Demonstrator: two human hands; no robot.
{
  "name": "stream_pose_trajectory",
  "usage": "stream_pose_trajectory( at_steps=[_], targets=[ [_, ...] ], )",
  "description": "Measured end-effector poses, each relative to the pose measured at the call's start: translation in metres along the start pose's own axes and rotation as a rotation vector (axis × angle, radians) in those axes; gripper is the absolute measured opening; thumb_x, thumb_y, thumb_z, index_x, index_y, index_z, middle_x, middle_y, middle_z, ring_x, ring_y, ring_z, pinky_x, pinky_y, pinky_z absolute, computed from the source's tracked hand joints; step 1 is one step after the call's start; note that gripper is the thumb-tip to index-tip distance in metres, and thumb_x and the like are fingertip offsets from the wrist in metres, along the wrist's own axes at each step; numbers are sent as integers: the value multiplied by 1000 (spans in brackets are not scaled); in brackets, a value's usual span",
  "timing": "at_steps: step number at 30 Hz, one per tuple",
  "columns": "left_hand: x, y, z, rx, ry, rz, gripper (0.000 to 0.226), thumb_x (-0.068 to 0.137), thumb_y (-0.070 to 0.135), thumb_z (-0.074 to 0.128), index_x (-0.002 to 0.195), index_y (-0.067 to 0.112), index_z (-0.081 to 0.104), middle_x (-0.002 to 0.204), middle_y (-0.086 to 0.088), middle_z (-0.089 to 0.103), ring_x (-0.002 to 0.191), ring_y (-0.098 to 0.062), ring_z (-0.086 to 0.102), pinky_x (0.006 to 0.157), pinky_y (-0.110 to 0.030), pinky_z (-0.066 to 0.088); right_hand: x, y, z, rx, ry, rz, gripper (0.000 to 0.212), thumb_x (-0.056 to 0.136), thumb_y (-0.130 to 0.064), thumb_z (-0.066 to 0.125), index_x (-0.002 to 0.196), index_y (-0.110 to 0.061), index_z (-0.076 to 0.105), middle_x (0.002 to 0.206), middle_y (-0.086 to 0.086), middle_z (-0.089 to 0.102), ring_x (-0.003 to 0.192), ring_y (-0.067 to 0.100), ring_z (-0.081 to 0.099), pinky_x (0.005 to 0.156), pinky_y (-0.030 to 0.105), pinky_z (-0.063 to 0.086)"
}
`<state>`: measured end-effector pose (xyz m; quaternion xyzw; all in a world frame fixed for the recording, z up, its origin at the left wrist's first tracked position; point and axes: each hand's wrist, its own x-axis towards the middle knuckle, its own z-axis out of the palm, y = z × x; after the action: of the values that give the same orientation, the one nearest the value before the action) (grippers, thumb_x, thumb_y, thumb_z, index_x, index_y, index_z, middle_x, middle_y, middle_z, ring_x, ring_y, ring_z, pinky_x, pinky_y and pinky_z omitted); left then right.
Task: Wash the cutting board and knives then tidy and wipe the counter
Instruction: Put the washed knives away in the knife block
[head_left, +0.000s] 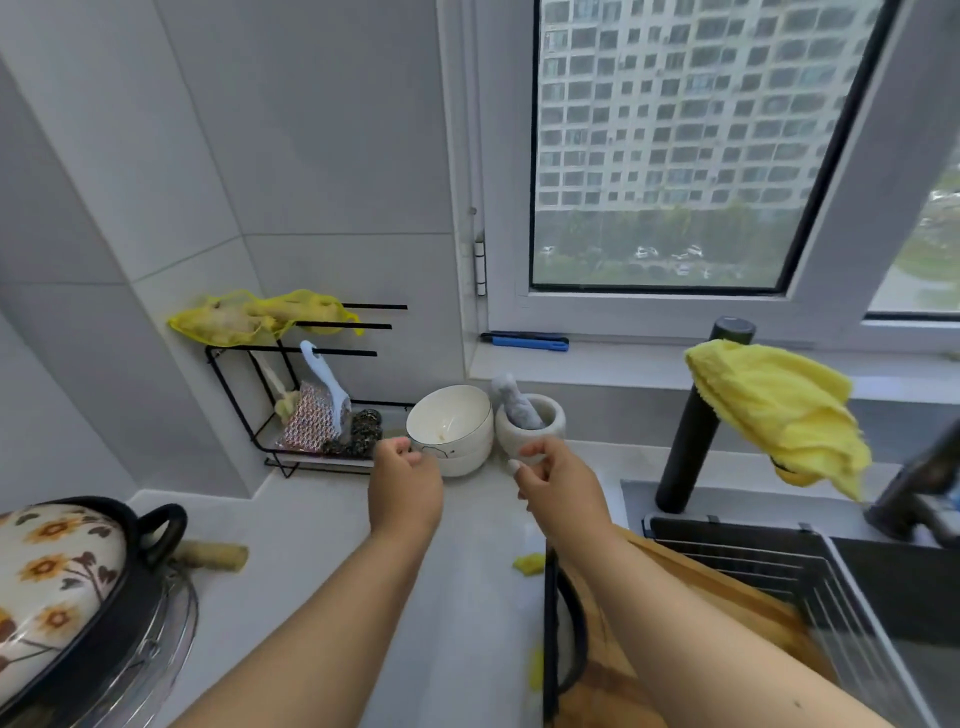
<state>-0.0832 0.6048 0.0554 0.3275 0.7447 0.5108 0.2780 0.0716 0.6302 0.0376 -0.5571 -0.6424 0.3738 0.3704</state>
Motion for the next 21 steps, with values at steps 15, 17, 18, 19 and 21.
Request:
stream_pose_trajectory(
  at_steps=[15, 17, 18, 19, 21],
  targets=[
    [-122, 2, 16, -130, -197, -127, 24, 89, 7, 48, 113, 13, 49, 94, -10, 62, 75, -21, 65, 76, -38, 55, -68, 21, -53, 97, 51, 142, 10, 93, -39, 56, 87, -32, 53, 85, -2, 64, 80, 16, 64, 78, 43, 57],
    [-138, 0, 13, -119, -191, -131, 22, 90, 7, 48, 112, 12, 51, 93, -10, 63, 75, -22, 65, 73, -36, 55, -78, 21, -58, 104, 31, 137, 11, 94, -39, 55, 85, -32, 53, 86, -5, 64, 82, 15, 63, 80, 42, 56],
    [-147, 0, 11, -116, -185, -131, 21, 91, 7, 48, 111, 11, 52, 92, -10, 63, 74, -21, 64, 71, -35, 55, -84, 20, -60, 110, 20, 136, 12, 94, -39, 54, 84, -32, 53, 85, -6, 64, 82, 15, 63, 80, 40, 56],
    [-155, -1, 8, -109, -175, -130, 19, 92, 8, 47, 110, 11, 52, 92, -10, 63, 73, -21, 64, 70, -34, 54, -90, 18, -64, 114, 0, 139, 13, 95, -39, 53, 83, -32, 53, 85, -7, 64, 82, 15, 64, 79, 38, 55],
    [-173, -3, 2, -86, -143, -129, 17, 93, 9, 46, 109, 12, 52, 91, -9, 63, 72, -20, 64, 70, -33, 54, -103, 17, -71, 105, -49, 129, 17, 96, -40, 51, 83, -29, 52, 83, -5, 64, 81, 18, 64, 74, 35, 52]
  ],
)
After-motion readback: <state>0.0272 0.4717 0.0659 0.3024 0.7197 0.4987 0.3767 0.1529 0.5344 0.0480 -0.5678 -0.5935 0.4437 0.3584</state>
